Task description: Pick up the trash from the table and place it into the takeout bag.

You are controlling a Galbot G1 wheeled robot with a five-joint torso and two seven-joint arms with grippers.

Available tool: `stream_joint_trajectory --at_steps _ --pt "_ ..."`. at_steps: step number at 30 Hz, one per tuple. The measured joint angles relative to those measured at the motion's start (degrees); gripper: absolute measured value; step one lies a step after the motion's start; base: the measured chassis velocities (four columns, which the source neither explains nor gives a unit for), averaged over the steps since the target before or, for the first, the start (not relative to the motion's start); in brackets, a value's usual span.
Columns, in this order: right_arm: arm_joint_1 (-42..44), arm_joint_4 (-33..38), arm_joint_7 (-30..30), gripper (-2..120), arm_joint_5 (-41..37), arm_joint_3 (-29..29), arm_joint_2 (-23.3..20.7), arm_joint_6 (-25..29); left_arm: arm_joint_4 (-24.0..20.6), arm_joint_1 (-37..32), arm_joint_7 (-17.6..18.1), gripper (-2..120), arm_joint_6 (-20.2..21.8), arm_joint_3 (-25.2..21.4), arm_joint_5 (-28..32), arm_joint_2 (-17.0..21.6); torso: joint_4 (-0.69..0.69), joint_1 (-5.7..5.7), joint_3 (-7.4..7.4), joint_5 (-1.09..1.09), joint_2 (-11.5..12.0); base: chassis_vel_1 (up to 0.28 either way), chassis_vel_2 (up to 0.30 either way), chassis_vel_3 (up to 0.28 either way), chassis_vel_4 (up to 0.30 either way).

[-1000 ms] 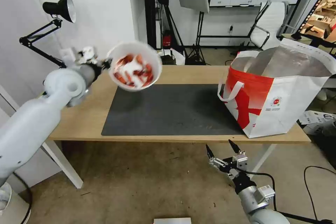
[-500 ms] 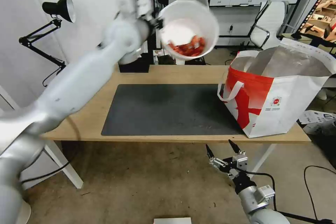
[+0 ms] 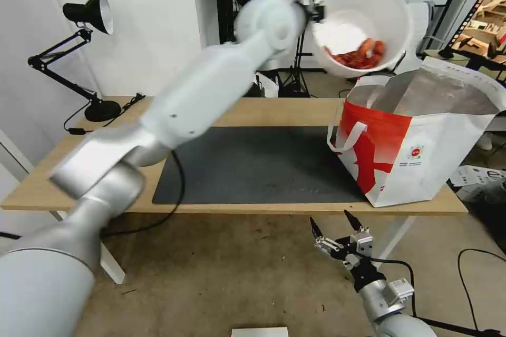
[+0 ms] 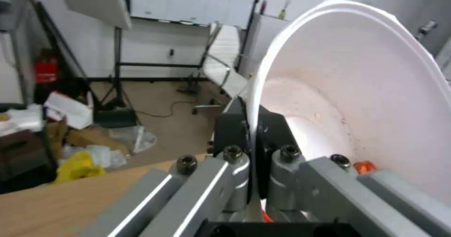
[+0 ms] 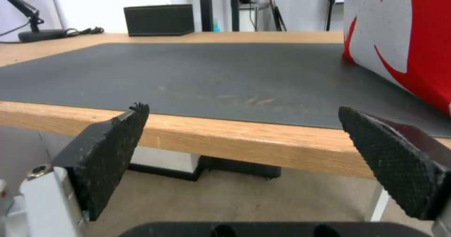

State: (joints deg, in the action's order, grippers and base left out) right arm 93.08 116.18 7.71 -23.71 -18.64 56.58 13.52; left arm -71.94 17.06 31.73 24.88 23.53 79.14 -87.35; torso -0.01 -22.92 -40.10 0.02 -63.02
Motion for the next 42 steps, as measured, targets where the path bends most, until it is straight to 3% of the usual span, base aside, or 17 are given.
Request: stream_joint_trajectory --at_steps 9,15,23,42 --pt "0.0 0.0 0.0 100 0.0 0.0 0.0 0.0 2.0 -0.1 -0.9 0 -1.8 3.7 -4.6 -4.1 0.01 0.00 0.00 -0.01 0.0 0.000 0.000 0.000 0.000" --pt "0.0 0.0 0.0 100 0.0 0.0 0.0 0.0 2.1 -1.2 -2.8 0 -4.1 7.9 -10.6 -4.2 0.02 0.00 0.00 -0.01 0.0 0.000 0.000 0.000 0.000" --pt "0.0 0.0 0.0 100 0.0 0.0 0.0 0.0 1.4 -1.9 -2.9 0 -5.5 10.3 -13.7 -4.0 0.01 0.00 0.00 -0.02 0.0 0.000 0.000 0.000 0.000" --pt "0.0 0.0 0.0 100 0.0 0.0 0.0 0.0 -1.0 -3.3 -4.2 0 -5.1 12.7 -11.9 -3.3 0.02 0.00 0.00 -0.02 0.0 0.000 0.000 0.000 0.000"
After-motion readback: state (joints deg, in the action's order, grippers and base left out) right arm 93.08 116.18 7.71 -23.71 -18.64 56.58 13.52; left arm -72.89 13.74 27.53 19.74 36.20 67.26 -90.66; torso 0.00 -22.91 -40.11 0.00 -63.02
